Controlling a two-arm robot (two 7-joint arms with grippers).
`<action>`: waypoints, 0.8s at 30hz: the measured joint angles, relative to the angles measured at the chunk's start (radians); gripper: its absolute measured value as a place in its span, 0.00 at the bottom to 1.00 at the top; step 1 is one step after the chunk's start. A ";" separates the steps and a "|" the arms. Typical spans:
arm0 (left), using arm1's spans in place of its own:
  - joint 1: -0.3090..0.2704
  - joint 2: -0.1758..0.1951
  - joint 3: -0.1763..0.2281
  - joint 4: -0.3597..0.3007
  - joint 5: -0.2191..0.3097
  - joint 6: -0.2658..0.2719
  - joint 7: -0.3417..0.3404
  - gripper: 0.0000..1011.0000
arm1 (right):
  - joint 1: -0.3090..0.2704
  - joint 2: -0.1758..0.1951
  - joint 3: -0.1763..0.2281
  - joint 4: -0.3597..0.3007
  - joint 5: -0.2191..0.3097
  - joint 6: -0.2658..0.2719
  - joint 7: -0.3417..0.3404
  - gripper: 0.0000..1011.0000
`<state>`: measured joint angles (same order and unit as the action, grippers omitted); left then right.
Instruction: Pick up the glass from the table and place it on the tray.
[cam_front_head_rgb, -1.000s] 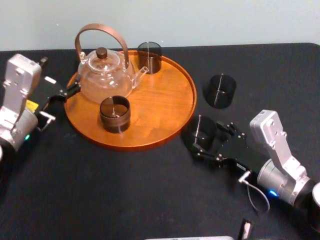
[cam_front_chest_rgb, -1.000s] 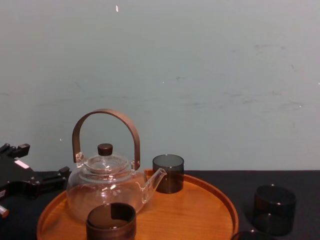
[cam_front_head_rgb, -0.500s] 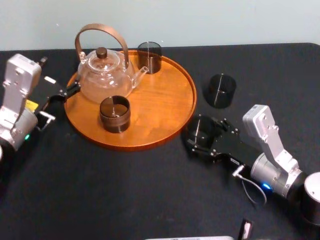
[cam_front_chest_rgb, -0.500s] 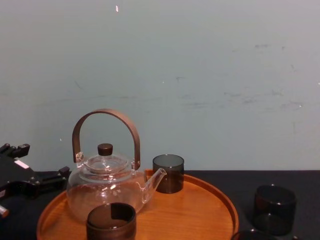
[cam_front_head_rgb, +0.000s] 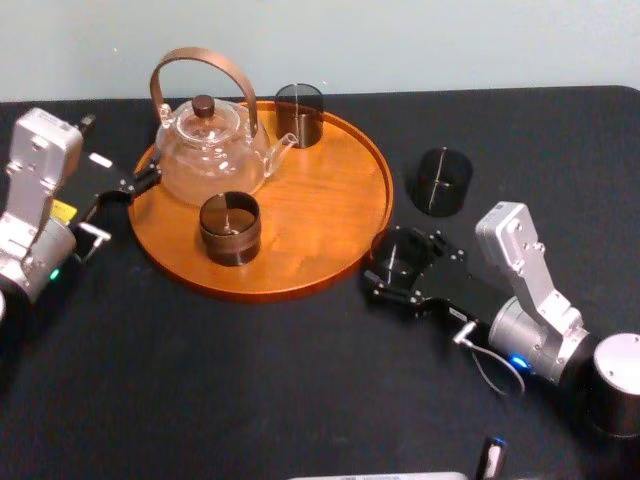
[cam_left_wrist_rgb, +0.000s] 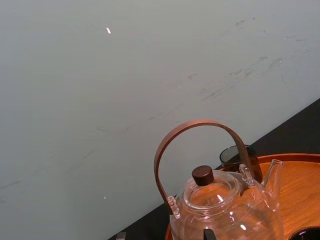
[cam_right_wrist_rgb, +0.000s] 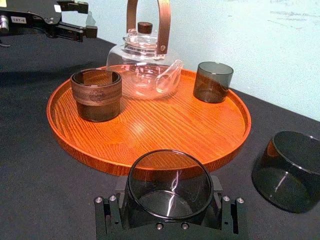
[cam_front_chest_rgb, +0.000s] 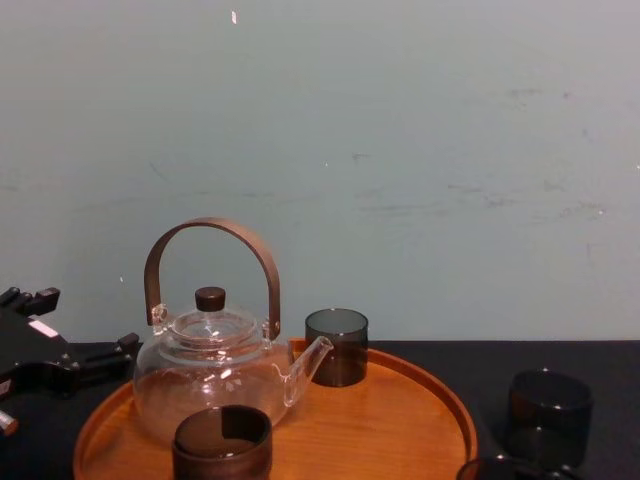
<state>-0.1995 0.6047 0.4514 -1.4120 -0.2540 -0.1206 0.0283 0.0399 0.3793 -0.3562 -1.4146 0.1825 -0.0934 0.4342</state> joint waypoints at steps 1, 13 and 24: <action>0.000 0.000 0.000 0.000 0.000 0.000 0.000 0.99 | 0.003 -0.002 -0.002 0.003 0.000 -0.001 0.000 0.99; 0.000 0.000 0.000 0.000 0.000 0.000 0.000 0.99 | 0.007 -0.005 -0.004 0.008 0.001 -0.004 0.001 0.99; 0.000 0.000 0.000 0.000 0.000 0.000 0.000 0.99 | 0.006 -0.004 -0.003 0.006 0.001 -0.003 0.000 0.90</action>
<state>-0.1995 0.6047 0.4514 -1.4119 -0.2539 -0.1205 0.0283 0.0457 0.3755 -0.3596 -1.4084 0.1835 -0.0966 0.4344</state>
